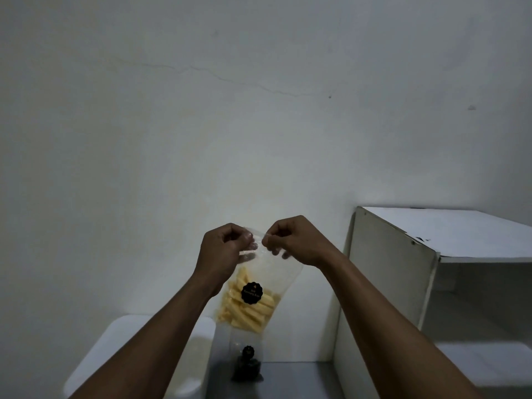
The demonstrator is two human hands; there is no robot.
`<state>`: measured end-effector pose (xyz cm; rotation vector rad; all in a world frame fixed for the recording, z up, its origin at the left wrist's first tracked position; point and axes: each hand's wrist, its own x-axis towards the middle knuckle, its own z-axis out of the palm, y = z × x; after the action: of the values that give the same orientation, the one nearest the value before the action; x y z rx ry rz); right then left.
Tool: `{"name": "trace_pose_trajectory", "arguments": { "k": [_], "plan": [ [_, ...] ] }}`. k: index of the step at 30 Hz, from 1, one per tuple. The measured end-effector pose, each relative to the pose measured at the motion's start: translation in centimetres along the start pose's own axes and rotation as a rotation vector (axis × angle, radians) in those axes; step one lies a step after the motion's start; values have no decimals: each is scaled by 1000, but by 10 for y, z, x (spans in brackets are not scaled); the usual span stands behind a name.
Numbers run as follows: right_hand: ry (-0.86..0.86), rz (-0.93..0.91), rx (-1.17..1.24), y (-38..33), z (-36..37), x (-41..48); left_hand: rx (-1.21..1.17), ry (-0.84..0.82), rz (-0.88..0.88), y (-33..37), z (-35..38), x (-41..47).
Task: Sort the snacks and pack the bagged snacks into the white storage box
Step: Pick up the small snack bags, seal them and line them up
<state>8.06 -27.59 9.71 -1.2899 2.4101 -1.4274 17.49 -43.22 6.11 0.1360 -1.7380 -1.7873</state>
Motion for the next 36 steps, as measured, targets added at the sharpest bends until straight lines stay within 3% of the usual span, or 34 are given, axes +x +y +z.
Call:
{"name": "trace_pose_trajectory", "arguments": {
  "k": [7, 12, 18, 24, 28, 31, 36],
  "plan": [
    [-29, -18, -91, 5, 2, 19, 100, -90, -19, -2, -6, 10],
    [-10, -12, -16, 11, 12, 24, 251, 13, 61, -7, -12, 24],
    [6, -20, -58, 18, 9, 29, 184, -101, 2, -10, -12, 28],
    [43, 26, 84, 29, 7, 25, 230, 28, 68, -13, -14, 38],
    [98, 13, 85, 37, 2, 19, 107, -95, -65, -12, -13, 36],
    [87, 12, 79, 37, 2, 17, 176, -178, -110, -12, -10, 33],
    [105, 56, 284, 42, 2, 10, 293, -89, 31, -10, -7, 36]
  ]
}}
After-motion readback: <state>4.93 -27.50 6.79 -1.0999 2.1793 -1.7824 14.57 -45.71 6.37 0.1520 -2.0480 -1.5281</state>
